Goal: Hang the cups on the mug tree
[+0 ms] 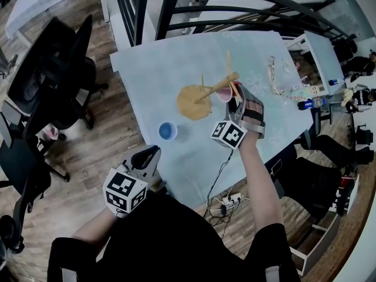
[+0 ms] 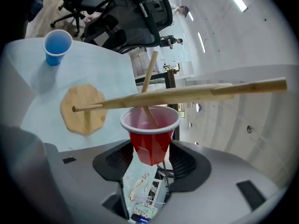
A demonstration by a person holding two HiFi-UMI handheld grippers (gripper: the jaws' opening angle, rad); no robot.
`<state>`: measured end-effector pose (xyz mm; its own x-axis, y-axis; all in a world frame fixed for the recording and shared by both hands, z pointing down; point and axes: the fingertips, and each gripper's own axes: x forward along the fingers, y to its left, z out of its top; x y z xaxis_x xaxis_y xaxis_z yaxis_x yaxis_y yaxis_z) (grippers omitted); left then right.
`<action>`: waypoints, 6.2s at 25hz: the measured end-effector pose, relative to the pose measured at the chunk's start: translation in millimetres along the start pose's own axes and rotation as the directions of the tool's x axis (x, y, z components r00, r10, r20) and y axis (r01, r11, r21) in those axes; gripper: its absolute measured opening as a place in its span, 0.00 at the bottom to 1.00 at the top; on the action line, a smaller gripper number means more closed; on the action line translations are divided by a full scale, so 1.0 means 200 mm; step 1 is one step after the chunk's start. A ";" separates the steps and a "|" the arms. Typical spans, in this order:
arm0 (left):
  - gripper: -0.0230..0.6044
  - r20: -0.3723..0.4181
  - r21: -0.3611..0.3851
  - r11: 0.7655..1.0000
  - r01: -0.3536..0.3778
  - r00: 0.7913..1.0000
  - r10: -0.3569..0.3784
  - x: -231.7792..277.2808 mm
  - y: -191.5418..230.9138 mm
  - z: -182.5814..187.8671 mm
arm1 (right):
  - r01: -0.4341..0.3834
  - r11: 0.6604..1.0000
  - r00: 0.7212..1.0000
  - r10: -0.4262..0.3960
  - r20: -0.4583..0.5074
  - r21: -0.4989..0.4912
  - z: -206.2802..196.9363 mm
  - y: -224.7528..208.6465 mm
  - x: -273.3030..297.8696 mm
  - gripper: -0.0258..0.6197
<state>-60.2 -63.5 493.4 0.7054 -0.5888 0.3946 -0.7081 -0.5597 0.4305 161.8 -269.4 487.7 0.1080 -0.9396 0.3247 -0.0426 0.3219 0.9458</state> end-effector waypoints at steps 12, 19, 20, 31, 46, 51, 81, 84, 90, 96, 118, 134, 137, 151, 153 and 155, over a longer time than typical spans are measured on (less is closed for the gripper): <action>0.09 -0.004 0.003 1.000 0.018 1.000 -0.018 0.01 -0.03 0.00 | 0.004 0.998 1.000 -0.004 0.003 -0.060 0.00 0.05 -0.04 0.44; 0.09 -0.002 0.011 1.000 0.021 1.000 -0.021 0.01 -0.05 0.03 | -0.011 0.999 1.000 0.010 0.022 0.049 -0.02 0.02 -0.14 0.44; 0.09 -0.002 0.013 1.000 0.022 1.000 -0.022 0.01 -0.05 0.03 | -0.016 0.997 1.000 0.015 0.022 0.081 -0.03 0.03 -0.17 0.44; 0.09 -0.011 0.045 0.998 0.048 0.999 -0.048 0.01 -0.13 0.04 | -0.229 0.790 0.973 0.185 0.135 0.569 -0.07 0.15 -0.54 0.44; 0.09 0.018 0.209 0.968 0.138 0.989 -0.145 0.05 -0.46 0.22 | -0.500 0.000 0.854 0.168 0.492 0.866 0.16 0.22 -1.27 0.11; 0.09 0.105 0.295 0.933 0.207 0.963 -0.247 -0.01 -0.66 0.45 | -0.506 -0.040 0.861 0.029 0.507 0.862 0.10 -0.06 -1.37 0.11; 0.09 0.137 0.307 0.915 0.262 0.939 -0.316 -0.09 -0.78 0.42 | -0.538 0.116 0.842 0.030 0.538 0.835 0.26 -0.09 -1.51 0.11; 0.09 0.138 0.316 0.911 0.265 0.937 -0.320 -0.09 -0.79 0.43 | -0.536 0.115 0.843 0.033 0.537 0.836 0.26 -0.09 -1.51 0.10; 0.09 0.136 0.303 0.920 0.246 0.945 -0.298 -0.09 -0.72 0.44 | -0.535 0.107 0.845 0.046 0.533 0.838 0.27 -0.08 -1.50 0.11; 0.09 0.105 0.308 0.937 0.167 0.973 -0.208 -0.03 -0.47 0.37 | -0.533 0.115 0.846 0.073 0.528 0.838 0.28 -0.05 -1.50 0.11; 0.43 -0.349 0.424 0.896 0.133 0.937 0.026 0.48 0.45 -0.56 | -0.401 0.102 0.901 0.225 0.372 0.910 0.27 0.11 -1.42 0.11; 0.46 -0.315 0.578 0.801 0.158 0.948 0.041 0.76 0.46 -0.64 | -0.327 0.087 0.903 0.322 0.284 0.941 0.36 0.24 -1.35 0.11; 0.45 -0.320 0.580 0.798 0.165 0.947 0.037 0.79 0.45 -0.63 | -0.306 0.075 0.912 0.309 0.269 0.949 0.33 0.24 -1.36 0.11; 0.42 -0.283 0.694 0.715 0.080 0.944 0.168 0.64 0.50 -0.39 | -0.315 0.009 0.913 0.276 0.301 0.949 0.21 0.25 -1.46 0.11; 0.42 -0.260 0.732 0.679 0.053 0.943 0.206 0.62 0.52 -0.32 | -0.318 0.003 0.915 0.264 0.306 0.948 0.19 0.24 -1.48 0.11; 0.42 -0.233 0.784 0.620 0.029 0.940 0.250 0.60 0.53 -0.25 | -0.320 -0.002 0.916 0.257 0.310 0.947 0.18 0.24 -1.49 0.11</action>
<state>-49.2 -164.1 625.7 0.4933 -0.5575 0.6677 -0.4442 -0.8214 -0.3577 91.0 22.1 436.3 -0.2198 -0.8135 0.5384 -0.9755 0.1899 -0.1112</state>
